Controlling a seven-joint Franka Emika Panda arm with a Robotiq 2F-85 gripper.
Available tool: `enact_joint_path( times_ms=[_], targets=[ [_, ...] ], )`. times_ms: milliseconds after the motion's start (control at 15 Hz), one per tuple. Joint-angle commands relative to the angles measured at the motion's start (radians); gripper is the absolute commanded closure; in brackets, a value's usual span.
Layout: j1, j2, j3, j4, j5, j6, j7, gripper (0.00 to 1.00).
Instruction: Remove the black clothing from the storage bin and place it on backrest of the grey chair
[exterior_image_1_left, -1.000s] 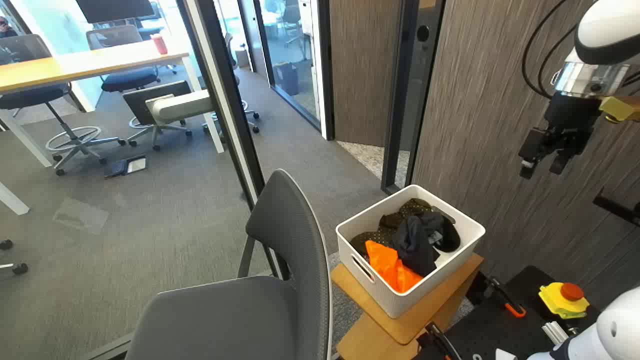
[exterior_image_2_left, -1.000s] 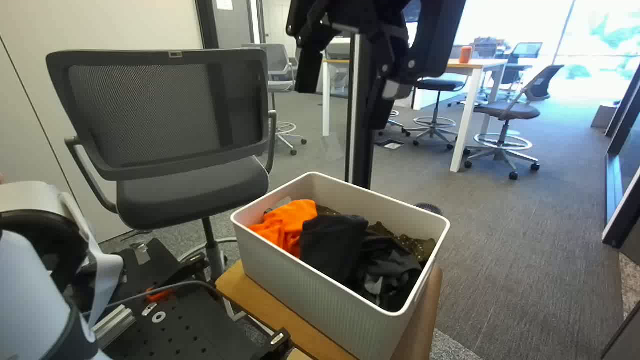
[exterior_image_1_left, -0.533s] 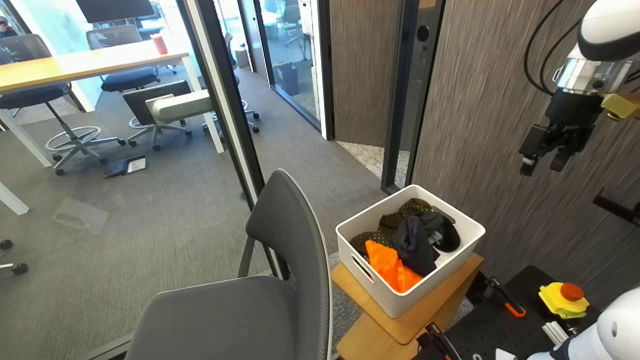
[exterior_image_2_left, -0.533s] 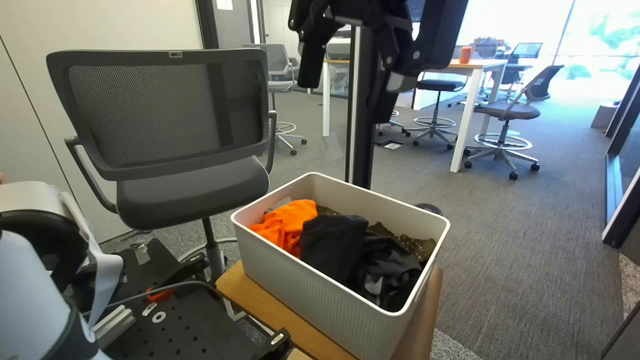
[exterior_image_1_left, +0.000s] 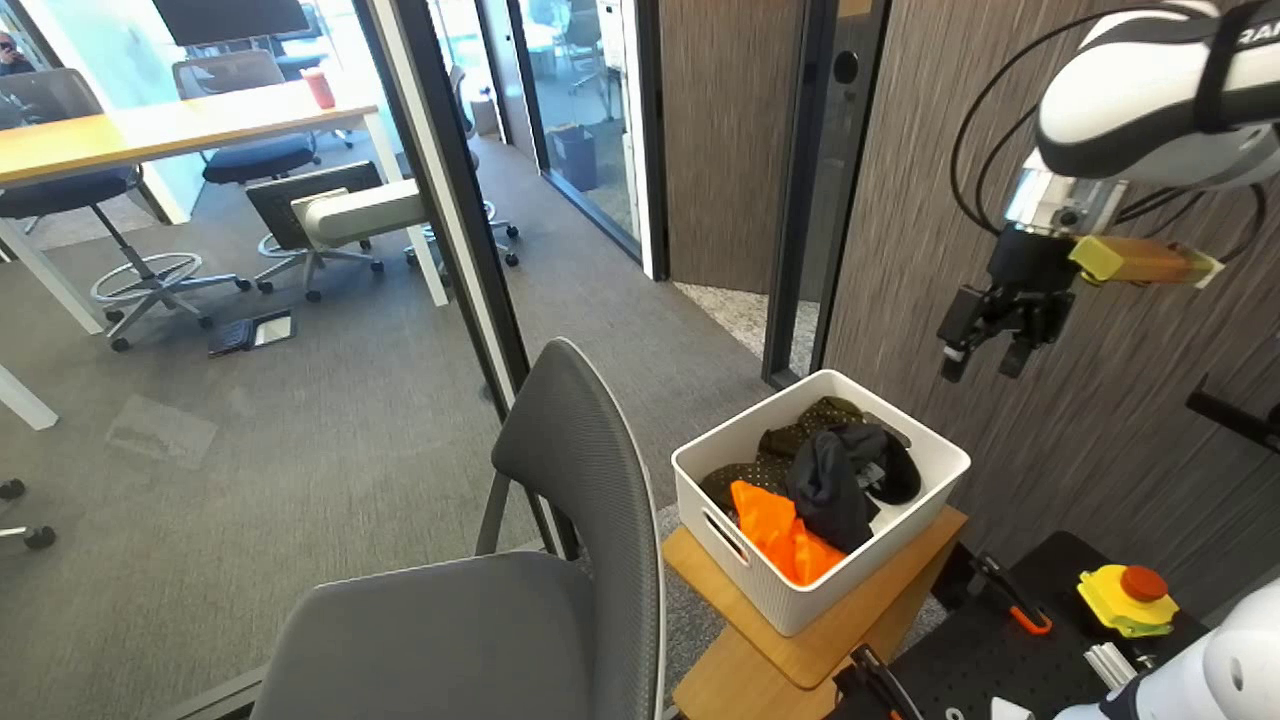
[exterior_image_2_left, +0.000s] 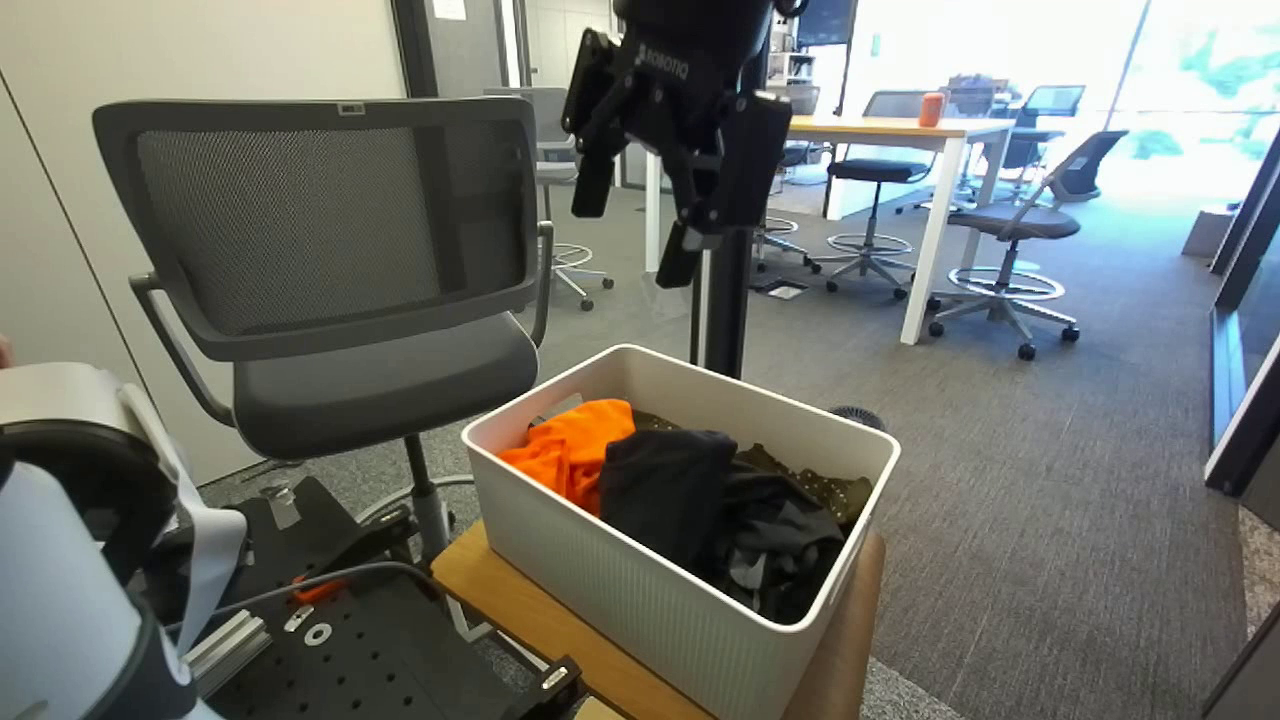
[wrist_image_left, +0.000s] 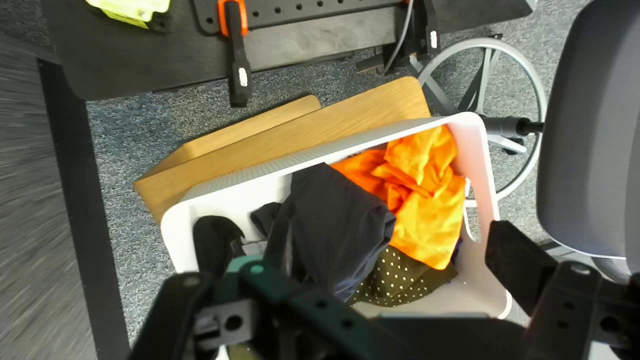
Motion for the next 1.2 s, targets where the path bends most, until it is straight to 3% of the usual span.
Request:
enact_joint_path(
  times_ms=[0,400,600,1133],
  targets=[
    [0.033,0.139,0.056,-0.002,0.083,0.131,0.070,0.00],
    [0.086,0.446,0.084,0.028,0.260,0.361,0.043,0.00],
    [0.084,0.597,0.108,0.072,0.292,0.466,0.054,0.00],
    [0.057,0.844,0.159,0.234,0.264,0.520,0.100,0.00]
  ],
)
